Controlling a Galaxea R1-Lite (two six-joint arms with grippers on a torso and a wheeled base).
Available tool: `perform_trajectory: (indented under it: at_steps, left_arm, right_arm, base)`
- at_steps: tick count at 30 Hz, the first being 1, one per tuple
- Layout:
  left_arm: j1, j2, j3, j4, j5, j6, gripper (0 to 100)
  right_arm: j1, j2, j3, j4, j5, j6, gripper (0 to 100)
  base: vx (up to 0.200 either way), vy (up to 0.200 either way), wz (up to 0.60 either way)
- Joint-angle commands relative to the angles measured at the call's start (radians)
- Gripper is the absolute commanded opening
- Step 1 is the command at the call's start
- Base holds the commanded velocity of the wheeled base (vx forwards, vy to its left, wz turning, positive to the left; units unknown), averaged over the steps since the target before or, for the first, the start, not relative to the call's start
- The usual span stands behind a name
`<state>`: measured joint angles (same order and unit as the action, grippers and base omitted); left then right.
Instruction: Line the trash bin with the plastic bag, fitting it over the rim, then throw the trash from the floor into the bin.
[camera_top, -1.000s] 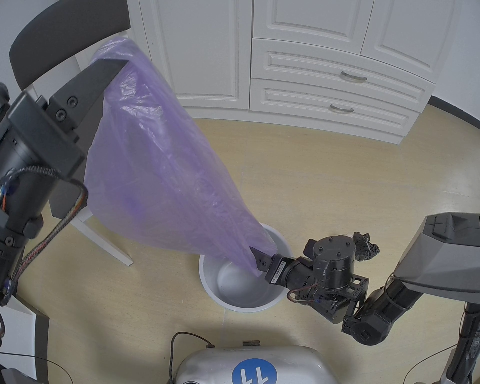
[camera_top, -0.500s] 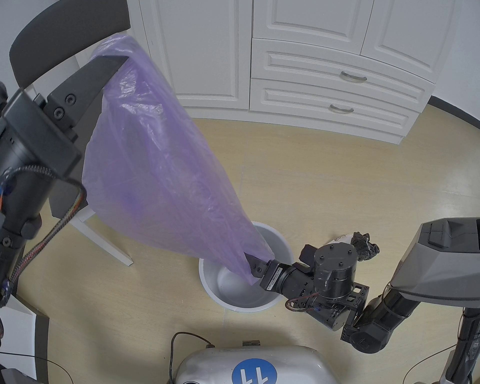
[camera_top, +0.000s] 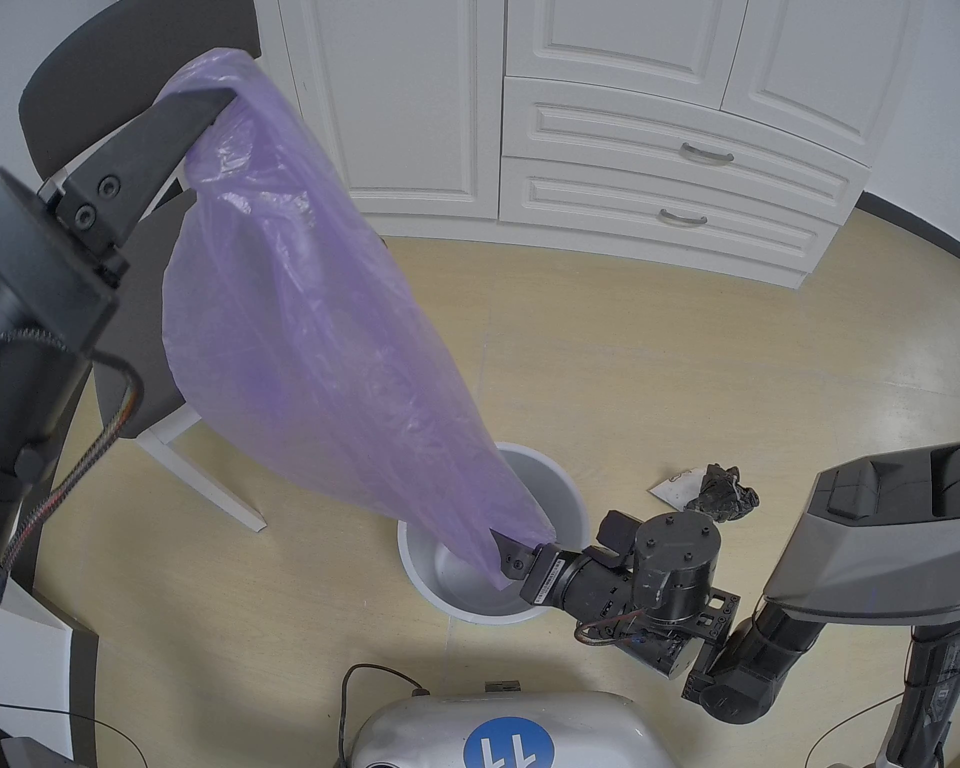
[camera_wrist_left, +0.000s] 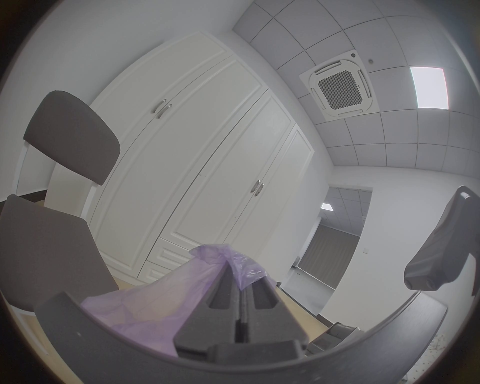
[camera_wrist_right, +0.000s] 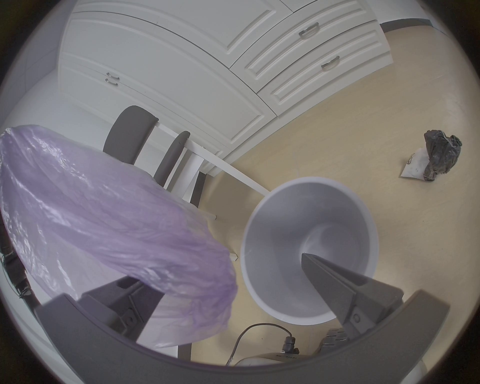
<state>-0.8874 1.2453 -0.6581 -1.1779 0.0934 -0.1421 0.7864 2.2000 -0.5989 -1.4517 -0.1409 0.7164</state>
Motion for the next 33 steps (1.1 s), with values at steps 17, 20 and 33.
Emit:
perform_trajectory:
  at_steps: [17, 20, 33]
  left_arm:
    - [-0.001, -0.003, 0.003, 0.000, 0.000, 0.001, 0]
    - [-0.001, -0.003, 0.005, 0.000, 0.000, 0.001, 0]
    - [0.027, 0.065, 0.009, 0.011, -0.011, -0.033, 0]
  right_arm:
    - [0.001, 0.024, -0.010, -0.004, -0.014, -0.011, 100]
    - [0.001, 0.004, -0.010, -0.013, -0.016, -0.015, 0]
    - [-0.058, -0.083, 0.031, -0.073, -0.043, -0.202, 0]
  base:
    - [0.000, 0.000, 0.00]
    - [0.000, 0.000, 0.00]
    - [0.000, 0.000, 0.00]
